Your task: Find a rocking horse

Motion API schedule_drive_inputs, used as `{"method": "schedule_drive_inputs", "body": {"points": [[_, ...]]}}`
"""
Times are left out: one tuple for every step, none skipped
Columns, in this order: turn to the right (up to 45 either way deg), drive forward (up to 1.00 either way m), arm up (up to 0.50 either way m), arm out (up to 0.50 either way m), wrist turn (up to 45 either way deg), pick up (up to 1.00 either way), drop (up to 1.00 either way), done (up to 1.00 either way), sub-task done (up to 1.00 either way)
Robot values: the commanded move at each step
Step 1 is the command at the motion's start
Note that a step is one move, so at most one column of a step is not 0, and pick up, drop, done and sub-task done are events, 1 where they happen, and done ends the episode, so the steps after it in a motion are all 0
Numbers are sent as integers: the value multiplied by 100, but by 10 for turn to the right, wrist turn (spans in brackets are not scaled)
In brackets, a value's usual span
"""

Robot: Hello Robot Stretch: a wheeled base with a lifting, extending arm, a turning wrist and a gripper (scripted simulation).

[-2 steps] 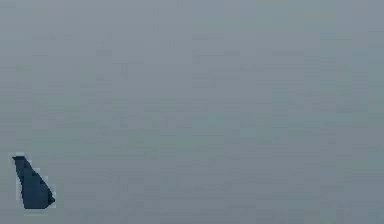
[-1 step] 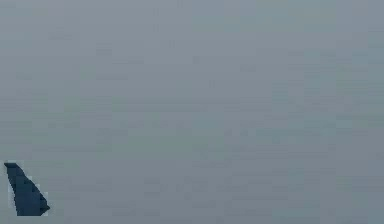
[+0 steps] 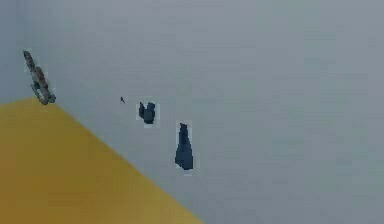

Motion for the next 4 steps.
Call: {"method": "schedule_drive_inputs", "body": {"points": [[-420,0,0,0,0,0,0,0,0],[-30,0,0,0,0,0,0,0,0],[0,100,0,0,0,0,0,0,0],[0,100,0,0,0,0,0,0,0]]}}
